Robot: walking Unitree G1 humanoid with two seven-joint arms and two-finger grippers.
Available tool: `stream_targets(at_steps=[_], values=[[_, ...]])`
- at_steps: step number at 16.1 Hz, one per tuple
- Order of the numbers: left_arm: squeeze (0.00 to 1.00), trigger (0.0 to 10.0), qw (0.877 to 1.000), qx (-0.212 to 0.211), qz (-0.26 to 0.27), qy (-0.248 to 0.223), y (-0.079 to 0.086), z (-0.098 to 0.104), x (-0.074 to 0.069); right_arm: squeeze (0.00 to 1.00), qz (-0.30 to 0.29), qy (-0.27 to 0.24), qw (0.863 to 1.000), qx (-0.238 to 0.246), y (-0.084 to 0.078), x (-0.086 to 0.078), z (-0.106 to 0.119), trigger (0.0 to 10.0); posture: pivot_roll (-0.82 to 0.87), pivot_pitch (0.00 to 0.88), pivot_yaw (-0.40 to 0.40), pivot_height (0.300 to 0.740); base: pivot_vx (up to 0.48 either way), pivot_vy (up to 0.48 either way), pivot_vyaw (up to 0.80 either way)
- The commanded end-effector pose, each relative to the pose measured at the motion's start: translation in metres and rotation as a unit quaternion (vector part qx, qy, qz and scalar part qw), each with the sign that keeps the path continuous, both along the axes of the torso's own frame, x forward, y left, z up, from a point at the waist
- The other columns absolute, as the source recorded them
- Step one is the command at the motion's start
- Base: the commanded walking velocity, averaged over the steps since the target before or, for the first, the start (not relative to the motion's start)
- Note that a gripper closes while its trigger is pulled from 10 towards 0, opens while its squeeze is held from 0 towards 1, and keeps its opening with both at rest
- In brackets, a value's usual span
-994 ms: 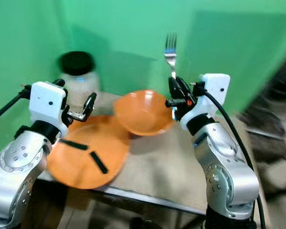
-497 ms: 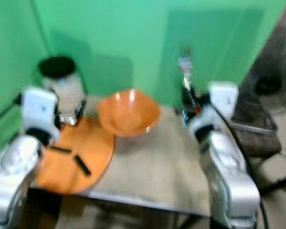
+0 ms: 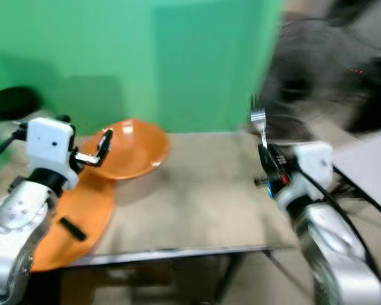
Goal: Setting the table
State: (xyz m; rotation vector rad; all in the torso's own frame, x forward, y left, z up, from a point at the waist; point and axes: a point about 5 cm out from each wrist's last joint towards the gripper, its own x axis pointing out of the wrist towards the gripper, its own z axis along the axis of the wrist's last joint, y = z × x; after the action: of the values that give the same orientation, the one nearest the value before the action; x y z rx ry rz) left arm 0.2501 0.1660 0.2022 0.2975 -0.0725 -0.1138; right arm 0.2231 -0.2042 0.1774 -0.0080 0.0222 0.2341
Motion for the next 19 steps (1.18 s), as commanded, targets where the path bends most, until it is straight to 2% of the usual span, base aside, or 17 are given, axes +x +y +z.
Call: stream_targets(at_steps=[1,2,4,6,8,11,13,17,19], values=[[0.46,10.0,1.0,0.001,-0.003,-0.005,0.001,0.003,0.002,0.0,0.007,-0.02,1.0,-0.004,-0.004,-0.005,0.009,10.0,-0.03,0.006,-0.02,0.74,0.0,0.0,-0.8],[0.46,10.0,1.0,0.001,-0.001,-0.007,0.003,0.003,0.002,0.0,-0.011,-0.023,1.0,-0.003,-0.006,-0.003,0.009,10.0,-0.03,0.007,-0.02,0.74,0.0,0.0,-0.8],[0.46,10.0,1.0,-0.009,0.0,-0.005,-0.001,0.001,0.0,0.0,-0.067,-0.048,0.996,0.029,0.003,0.006,0.011,10.0,-0.03,0.005,-0.013,0.74,0.0,0.0,-0.8],[0.46,10.0,1.0,-0.017,0.0,0.001,-0.003,-0.003,-0.001,0.0,-0.082,-0.037,0.995,0.035,0.009,0.004,0.005,10.0,-0.03,0.006,-0.01,0.74,0.0,0.0,-0.8],[0.46,10.0,0.999,-0.036,0.012,0.008,0.0,-0.008,-0.001,0.0,-0.085,-0.019,0.995,0.042,0.012,0.002,-0.003,10.0,-0.04,0.009,-0.003,0.74,0.0,0.0,-0.8],[0.47,10.0,0.999,-0.035,0.015,0.016,0.0,-0.014,-0.001,0.0,-0.08,-0.005,0.996,0.031,0.019,0.004,-0.009,10.0,-0.05,0.012,-0.005,0.74,0.0,0.0,-0.8],[0.48,10.0,0.999,-0.039,0.012,0.017,-0.005,-0.015,0.0,0.0,-0.087,0.002,0.996,0.025,0.018,0.009,-0.014,10.0,-0.05,0.012,-0.008,0.74,0.0,0.0,-0.8],[0.48,10.0,0.999,-0.047,0.011,0.014,-0.009,-0.014,0.002,0.0,-0.083,0.007,0.996,0.018,0.021,0.01,-0.016,10.0,-0.06,0.003,-0.006,0.74,0.0,-0.361,-0.8],[0.48,10.0,0.999,-0.048,0.011,0.011,-0.01,-0.015,0.003,0.0,-0.088,0.008,0.996,0.017,0.022,0.013,-0.017,10.0,-0.05,0.0,-0.006,0.74,0.0,-0.394,0.0]])
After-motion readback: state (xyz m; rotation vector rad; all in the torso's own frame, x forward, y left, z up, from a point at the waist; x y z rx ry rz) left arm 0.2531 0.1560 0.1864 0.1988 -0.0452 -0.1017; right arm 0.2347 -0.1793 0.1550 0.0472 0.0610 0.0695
